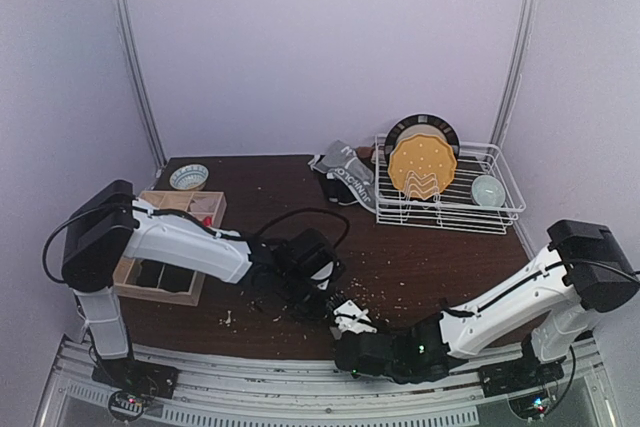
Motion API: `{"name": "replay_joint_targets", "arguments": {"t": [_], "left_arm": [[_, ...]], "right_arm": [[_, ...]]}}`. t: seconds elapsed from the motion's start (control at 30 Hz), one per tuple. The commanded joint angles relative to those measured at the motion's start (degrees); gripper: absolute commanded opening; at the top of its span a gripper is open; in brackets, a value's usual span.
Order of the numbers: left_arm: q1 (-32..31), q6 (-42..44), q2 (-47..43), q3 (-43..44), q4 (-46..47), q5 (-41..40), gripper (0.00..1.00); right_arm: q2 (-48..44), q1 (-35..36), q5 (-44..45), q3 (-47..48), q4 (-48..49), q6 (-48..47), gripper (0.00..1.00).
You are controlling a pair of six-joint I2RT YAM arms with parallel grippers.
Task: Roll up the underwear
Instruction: Roll the underwear at the center of the board.
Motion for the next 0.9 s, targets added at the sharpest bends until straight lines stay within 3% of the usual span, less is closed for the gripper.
{"name": "replay_joint_targets", "arguments": {"t": [0.0,0.13,0.33,0.47,0.57,0.7,0.87], "left_arm": [[-0.53,-0.59,0.97,-2.52,-3.47,2.3,0.0],[-0.53,-0.92,-0.26,-3.61,-2.52,2.74,0.02],[-0.55,-1.95,-4.33,-7.22,0.5,2.67,0.36],[-0.53,-3.05,-9.14,-11.4,4.18,2.1,0.56],[-0.54,-5.15,-12.82,-16.14,9.86,1.31,0.65],[-0.61,-9.09,-12.85,-21.85,24.18,2.37,0.68],[-1.34,-13.08,-7.41,-22.41,39.84,3.55,0.68]], "right_arm": [[4.41,-2.89,-2.01,-1.75,-10.78,4.85,0.42],[5.35,-3.67,-3.98,-2.64,-12.25,6.5,0.22],[3.33,-3.66,-8.64,-6.65,-7.4,6.39,0.03],[2.83,-3.76,-11.22,-8.52,-3.99,6.82,0.0],[2.03,-4.05,-13.06,-10.69,-0.7,7.69,0.0],[0.8,-4.92,-15.53,-14.39,5.71,10.14,0.0],[-0.63,-5.13,-16.71,-17.64,10.44,11.82,0.0]]}}
